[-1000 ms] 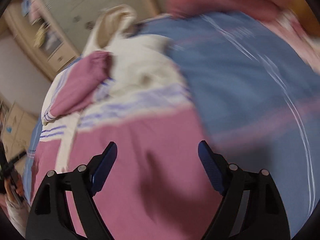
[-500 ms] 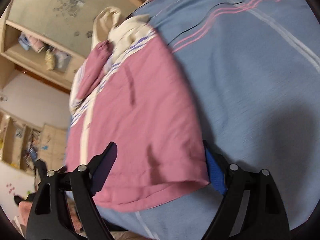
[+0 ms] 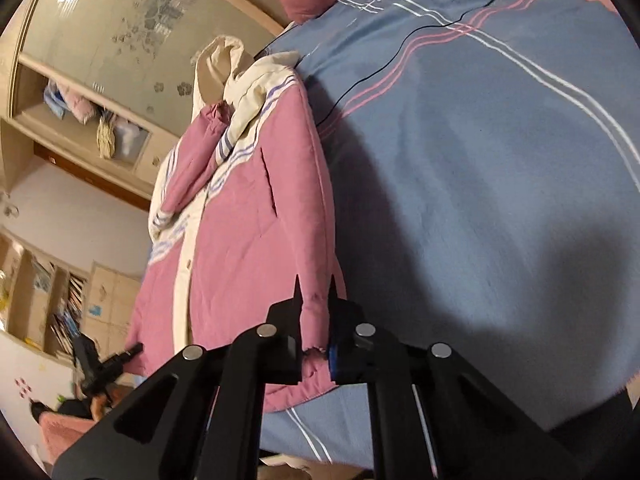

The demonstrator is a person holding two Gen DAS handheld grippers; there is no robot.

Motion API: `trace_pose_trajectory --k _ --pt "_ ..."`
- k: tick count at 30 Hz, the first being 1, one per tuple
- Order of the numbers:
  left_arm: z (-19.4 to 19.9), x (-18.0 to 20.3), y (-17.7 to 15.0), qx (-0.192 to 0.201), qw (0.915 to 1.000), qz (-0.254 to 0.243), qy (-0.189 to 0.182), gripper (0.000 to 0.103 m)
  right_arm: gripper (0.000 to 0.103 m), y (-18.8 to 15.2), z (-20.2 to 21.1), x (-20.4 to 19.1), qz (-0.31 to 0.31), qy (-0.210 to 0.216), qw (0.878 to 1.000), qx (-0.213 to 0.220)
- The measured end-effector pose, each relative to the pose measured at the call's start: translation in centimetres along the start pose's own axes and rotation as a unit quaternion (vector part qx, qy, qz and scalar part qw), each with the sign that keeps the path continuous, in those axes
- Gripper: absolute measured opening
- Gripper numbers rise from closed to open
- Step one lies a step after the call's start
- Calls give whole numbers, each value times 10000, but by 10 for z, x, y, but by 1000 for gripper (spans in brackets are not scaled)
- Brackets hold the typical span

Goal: Fold large clothes

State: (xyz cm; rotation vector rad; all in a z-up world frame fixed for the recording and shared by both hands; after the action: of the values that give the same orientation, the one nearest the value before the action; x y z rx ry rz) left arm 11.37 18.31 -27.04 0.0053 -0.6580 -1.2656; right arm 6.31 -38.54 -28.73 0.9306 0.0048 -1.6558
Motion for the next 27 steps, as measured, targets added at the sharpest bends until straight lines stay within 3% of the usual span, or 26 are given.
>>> trace_pose_trajectory --k 4,7,9,11,12,14,16,18,24,25,26,27 --pt "11 -4 -18 14 9998 -163 74 10 9 -27 2 -15 401 -36 9982 -439" --pt "6 -9 -33 -28 9977 -541 413 12 10 -31 0 -15 1035 -512 9912 -649" --pt "5 -15 -28 -98 9975 -522 477 19 23 -18 1 -4 1151 -751 9885 -634" --pt "16 -19 -19 -68 9978 -389 538 36 64 7 17 18 979 -1372 9852 -301" --pt "30 -19 -11 135 9970 -397 649 40 72 20 28 28 917 -1677 9815 -69" --pt "56 -13 3 619 9925 -633 837 64 75 44 46 31 885 -1812 9788 364" --pt "79 0 15 1045 9858 -922 933 76 75 58 42 29 853 -1611 9826 358" --pt "80 6 20 1060 9857 -1007 835 85 80 58 30 30 799 -1400 9866 266" --pt "30 -29 7 338 9958 -437 724 84 81 13 -41 27 111 -347 9977 -580" --pt "20 -32 2 132 9980 -273 550 68 66 4 -46 21 109 -292 9975 -638" --pt "13 -33 -6 -58 9991 -159 388 28 52 -4 -48 18 138 -436 9967 -673" --pt "1 -30 -13 -405 9991 84 24 17 44 -6 -48 19 194 -639 9956 -656"
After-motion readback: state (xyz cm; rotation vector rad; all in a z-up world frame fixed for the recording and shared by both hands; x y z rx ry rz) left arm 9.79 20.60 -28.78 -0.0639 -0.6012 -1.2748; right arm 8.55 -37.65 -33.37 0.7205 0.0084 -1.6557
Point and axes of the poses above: each gripper's, at about its wrist camera, not at the fingertips, and z roughly against the way its jaws point, x to its right, y to its top, the point moved 10 cm from there along -z, roughly the way its jaws point, and after that the axes turned 11 degrees about z, right-handed, at the moved point
